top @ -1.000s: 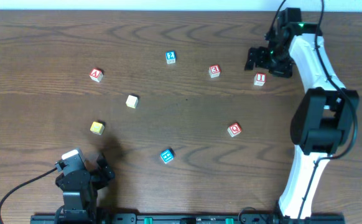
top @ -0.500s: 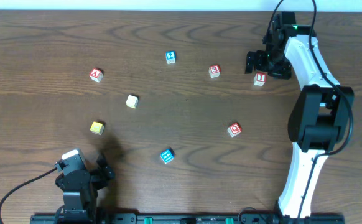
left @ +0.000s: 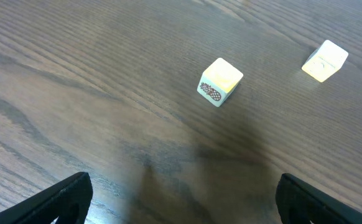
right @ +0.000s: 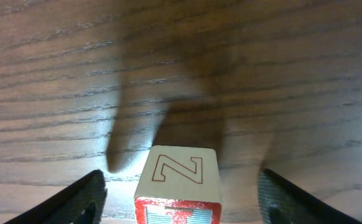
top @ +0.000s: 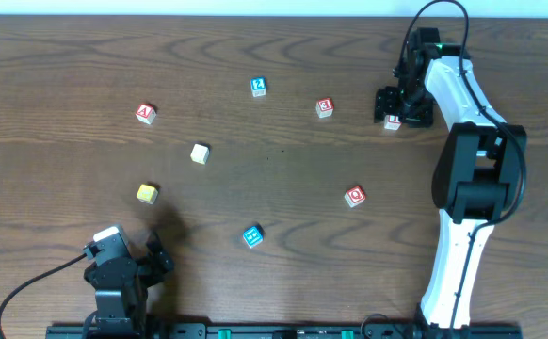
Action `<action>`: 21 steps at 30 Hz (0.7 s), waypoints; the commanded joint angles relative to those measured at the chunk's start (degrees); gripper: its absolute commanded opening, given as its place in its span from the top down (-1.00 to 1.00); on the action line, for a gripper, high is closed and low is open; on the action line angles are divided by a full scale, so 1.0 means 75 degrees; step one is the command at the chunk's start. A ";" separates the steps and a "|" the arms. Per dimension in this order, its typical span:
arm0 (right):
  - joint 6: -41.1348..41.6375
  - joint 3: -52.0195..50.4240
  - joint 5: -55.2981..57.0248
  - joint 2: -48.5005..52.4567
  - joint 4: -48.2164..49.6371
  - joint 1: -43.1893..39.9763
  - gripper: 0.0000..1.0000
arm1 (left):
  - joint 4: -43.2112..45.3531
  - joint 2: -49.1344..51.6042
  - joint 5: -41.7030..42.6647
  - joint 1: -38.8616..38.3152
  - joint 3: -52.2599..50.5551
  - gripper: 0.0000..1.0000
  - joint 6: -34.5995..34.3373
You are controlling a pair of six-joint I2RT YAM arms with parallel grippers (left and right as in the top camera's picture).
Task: Spell out Ai2
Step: 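Lower the right gripper and close it on the red 'I' block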
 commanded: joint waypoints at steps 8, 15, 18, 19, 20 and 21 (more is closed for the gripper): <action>-0.0041 0.0134 0.0079 0.0076 0.0015 0.0038 -0.38 | -0.0160 -0.0047 0.0003 0.0041 -0.0201 -0.91 -0.0026; -0.0006 0.0134 0.0076 0.0076 -0.0023 0.0041 -0.26 | -0.0160 -0.0047 0.0006 0.0041 -0.0201 -0.91 -0.0026; 0.0137 0.0134 0.0076 0.0073 -0.0047 0.0038 -0.21 | -0.0160 -0.0047 0.0003 0.0041 -0.0201 -0.91 -0.0029; 0.0137 0.0134 0.0076 0.0073 -0.0047 0.0038 -0.16 | -0.0160 -0.0047 0.0006 0.0041 -0.0201 -0.91 -0.0029; 0.0137 0.0134 0.0076 0.0076 -0.0047 0.0038 -0.10 | -0.0160 -0.0047 0.0003 0.0041 -0.0201 -0.91 -0.0026; 0.0137 0.0134 0.0073 0.0073 -0.0058 0.0038 -0.06 | -0.0160 -0.0047 0.0006 0.0041 -0.0201 -0.91 -0.0026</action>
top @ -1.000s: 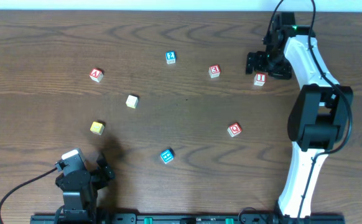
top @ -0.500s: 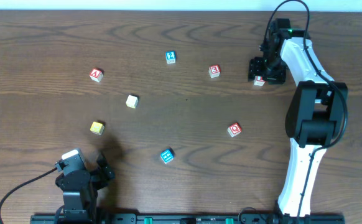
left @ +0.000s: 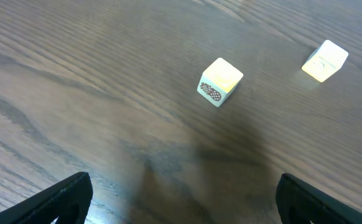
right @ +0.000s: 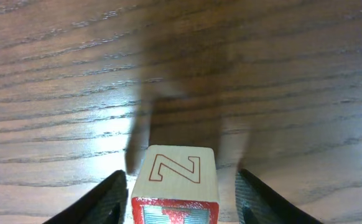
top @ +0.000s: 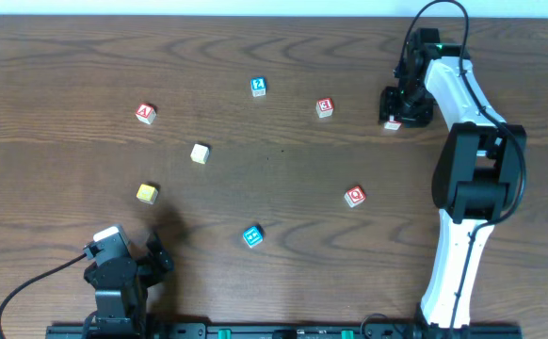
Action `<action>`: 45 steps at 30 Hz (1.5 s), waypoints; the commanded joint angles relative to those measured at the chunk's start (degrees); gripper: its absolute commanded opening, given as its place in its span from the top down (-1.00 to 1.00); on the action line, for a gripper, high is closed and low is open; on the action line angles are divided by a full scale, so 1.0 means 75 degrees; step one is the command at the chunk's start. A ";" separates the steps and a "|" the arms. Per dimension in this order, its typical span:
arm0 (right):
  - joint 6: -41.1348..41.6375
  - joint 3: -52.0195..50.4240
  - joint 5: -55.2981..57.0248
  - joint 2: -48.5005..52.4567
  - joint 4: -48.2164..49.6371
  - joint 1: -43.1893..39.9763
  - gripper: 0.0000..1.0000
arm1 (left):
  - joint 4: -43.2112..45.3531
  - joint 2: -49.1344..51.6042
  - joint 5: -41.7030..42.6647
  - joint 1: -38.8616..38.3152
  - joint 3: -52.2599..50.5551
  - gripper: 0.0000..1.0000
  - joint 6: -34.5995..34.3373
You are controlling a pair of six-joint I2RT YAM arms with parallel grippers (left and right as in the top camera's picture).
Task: Spell out Ai2
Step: 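Lower the right gripper and close it on the red 'I' block, then carry the red 'I' block left toward the table center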
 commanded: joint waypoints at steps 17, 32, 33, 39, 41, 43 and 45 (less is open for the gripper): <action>0.0259 0.0134 0.0309 0.0076 -0.0286 0.0041 0.25 | -0.0160 -0.0047 0.0003 0.0041 -0.0204 -0.91 -0.0026; 0.0251 0.0134 0.0367 0.0073 -0.0420 0.0041 0.39 | -0.0160 -0.0047 0.0003 0.0041 -0.0204 -0.91 -0.0026; 0.0251 0.0137 0.0364 0.0073 -0.0423 0.0041 0.41 | -0.0160 -0.0047 0.0006 0.0041 -0.0204 -0.91 -0.0026; 0.0248 0.0251 0.0364 0.0073 -0.0597 0.0181 0.53 | -0.0160 -0.0047 0.0003 0.0041 -0.0204 -0.91 -0.0026; 0.0248 0.0405 0.0364 0.0073 -0.0784 0.0297 0.60 | -0.0160 -0.0047 0.0006 0.0041 -0.0204 -0.91 -0.0026; 0.0248 0.0621 0.0364 0.0073 -0.1003 0.0440 0.63 | -0.0160 -0.0047 0.0003 0.0041 -0.0204 -0.91 -0.0029; 0.0248 0.0915 0.0364 0.0073 -0.1233 0.0641 0.68 | -0.0160 -0.0047 0.0003 0.0041 -0.0204 -0.91 -0.0029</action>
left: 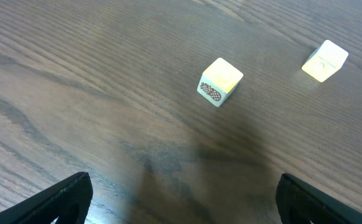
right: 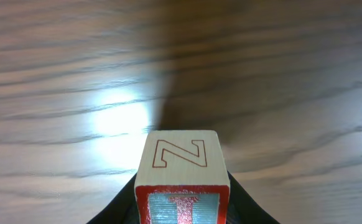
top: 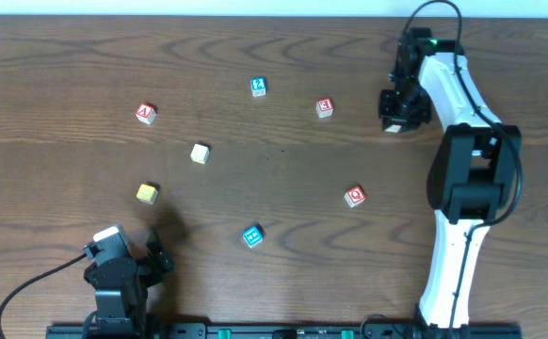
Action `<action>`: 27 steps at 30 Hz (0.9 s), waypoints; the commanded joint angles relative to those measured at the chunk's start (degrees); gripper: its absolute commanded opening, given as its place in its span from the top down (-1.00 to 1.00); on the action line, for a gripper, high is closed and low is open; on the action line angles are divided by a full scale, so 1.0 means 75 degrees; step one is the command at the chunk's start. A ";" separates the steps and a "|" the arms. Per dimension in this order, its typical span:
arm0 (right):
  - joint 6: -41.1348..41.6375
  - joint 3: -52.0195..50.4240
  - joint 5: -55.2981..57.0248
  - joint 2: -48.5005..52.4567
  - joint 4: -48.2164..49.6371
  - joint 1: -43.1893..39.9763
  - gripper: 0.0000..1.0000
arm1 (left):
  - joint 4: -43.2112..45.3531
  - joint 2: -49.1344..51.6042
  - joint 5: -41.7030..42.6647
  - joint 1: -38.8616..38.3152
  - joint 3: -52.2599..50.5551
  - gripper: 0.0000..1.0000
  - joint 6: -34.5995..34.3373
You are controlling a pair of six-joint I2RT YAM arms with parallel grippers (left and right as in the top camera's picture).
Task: Spell out Ai2
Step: 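Carry the red 'I' block left toward the table center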
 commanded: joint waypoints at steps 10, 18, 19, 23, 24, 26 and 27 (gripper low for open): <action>0.0469 0.1789 -0.0111 0.0073 -0.0906 0.1982 0.97 | -0.0160 -0.0047 0.0006 0.0041 -0.0201 -0.91 -0.0026; 0.1218 0.1883 -0.0079 0.0073 -0.0443 0.3657 0.97 | -0.0160 -0.0047 0.0003 0.0041 -0.0201 -0.91 -0.0026; 0.1384 0.1883 0.0026 0.0073 -0.0358 0.3815 0.97 | -0.0160 -0.0047 0.0006 0.0041 -0.0201 -0.91 -0.0026; 0.2430 0.1880 0.0469 0.0076 -0.0259 0.4220 0.97 | -0.0160 -0.0047 0.0003 0.0041 -0.0201 -0.90 -0.0029; 0.2637 0.1871 0.0580 0.0082 -0.0265 0.4278 0.97 | -0.0160 -0.0047 0.0003 0.0041 -0.0201 -0.91 -0.0029; 0.3025 0.1775 0.0889 0.0090 -0.0291 0.4363 0.97 | -0.0160 -0.0047 0.0003 0.0041 -0.0201 -0.91 -0.0026; 0.3235 0.1670 0.0909 0.0099 -0.0280 0.4380 0.97 | -0.0160 -0.0047 0.0003 0.0041 -0.0201 -0.91 -0.0026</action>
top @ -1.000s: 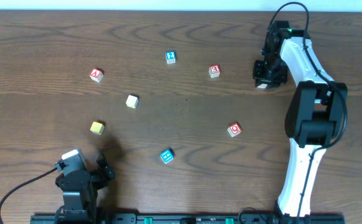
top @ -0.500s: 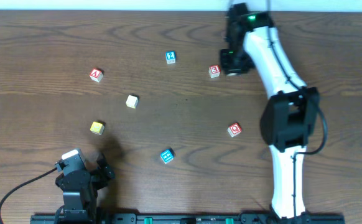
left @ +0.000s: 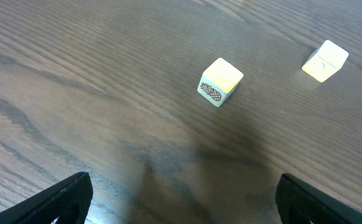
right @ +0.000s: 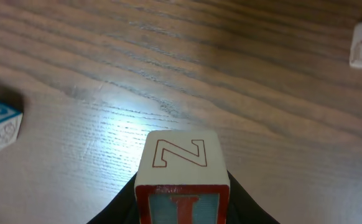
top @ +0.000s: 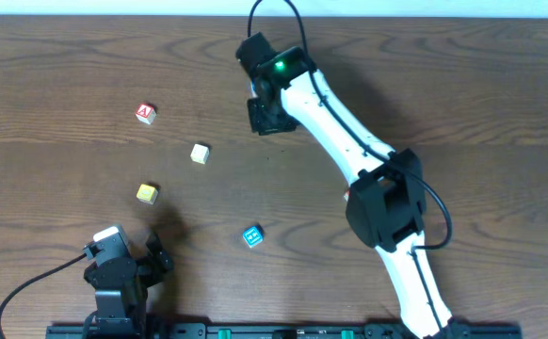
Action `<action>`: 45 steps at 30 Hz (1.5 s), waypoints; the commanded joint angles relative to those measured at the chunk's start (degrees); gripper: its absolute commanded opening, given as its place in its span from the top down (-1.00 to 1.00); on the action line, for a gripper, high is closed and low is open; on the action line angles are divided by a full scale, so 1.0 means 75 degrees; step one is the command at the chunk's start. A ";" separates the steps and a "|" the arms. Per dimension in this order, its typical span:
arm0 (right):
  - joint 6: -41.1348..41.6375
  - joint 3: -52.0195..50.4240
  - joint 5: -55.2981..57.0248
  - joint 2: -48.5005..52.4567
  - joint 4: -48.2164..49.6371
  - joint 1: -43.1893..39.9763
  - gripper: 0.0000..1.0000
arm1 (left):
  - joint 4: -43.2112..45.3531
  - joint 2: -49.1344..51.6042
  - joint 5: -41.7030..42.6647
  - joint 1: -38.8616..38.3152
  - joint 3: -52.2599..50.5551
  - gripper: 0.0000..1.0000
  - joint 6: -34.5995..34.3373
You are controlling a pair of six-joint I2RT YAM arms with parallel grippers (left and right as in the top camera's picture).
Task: Spell out Ai2
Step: 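Carry the red 'I' block left toward the table center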
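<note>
My right gripper [right: 180, 202] is shut on a wooden block [right: 178, 163] with a red Z on top and a red-framed I on its near face, held above the table. In the overhead view this gripper [top: 272, 115] is at the upper middle, and the block is hidden under it. The red A block [top: 145, 113] lies far to its left. A blue block shows at the left edge of the right wrist view. My left gripper [left: 181, 202] stands open at the front left, with a yellow block [left: 219, 81] ahead of it.
A cream block [top: 199, 153] and the yellow block [top: 147, 193] lie left of centre, and another blue block [top: 251, 235] lies nearer the front. The right arm [top: 349, 141] stretches diagonally across the table and hides what is under it. A cream block shows at the upper right.
My right gripper, still shut on the Z/I block, has moved from the far right of the table to the upper middle. The left arm has not moved.
My right gripper stood open around the Z/I block at the far right. Its fingers were then closer to the block, then shut on it and lifted. Now it holds the block over the upper middle. The left gripper has stayed open at the front left.
</note>
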 commanded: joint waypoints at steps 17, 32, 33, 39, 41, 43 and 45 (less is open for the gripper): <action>0.1979 -0.1341 -0.0122 0.0192 0.0574 0.0032 0.98 | -0.0160 -0.0047 0.0003 0.0035 -0.0204 -0.91 -0.0026; 0.1906 -0.1853 -0.0495 0.0195 0.0729 0.0015 0.98 | -0.0160 -0.0047 0.0003 0.0035 -0.0204 -0.91 -0.0026; 0.1868 -0.1853 -0.0495 0.0195 0.0726 0.0012 0.97 | -0.0160 -0.0047 0.0003 0.0035 -0.0204 -0.91 -0.0029; 0.1737 -0.1859 -0.0434 0.0195 0.0723 -0.0050 0.97 | -0.0160 -0.0047 0.0003 0.0035 -0.0204 -0.91 -0.0029; 0.1737 -0.1859 -0.0437 0.0195 0.0705 -0.0099 0.98 | -0.0160 -0.0047 0.0003 0.0035 -0.0204 -0.91 -0.0026; 0.1696 -0.1859 -0.0434 0.0195 0.0705 -0.0137 0.97 | -0.0160 -0.0047 0.0003 0.0035 -0.0204 -0.91 -0.0026; 0.1623 -0.1859 -0.0402 0.0204 0.0708 -0.0154 0.97 | -0.0160 -0.0047 0.0003 0.0035 -0.0204 -0.91 -0.0029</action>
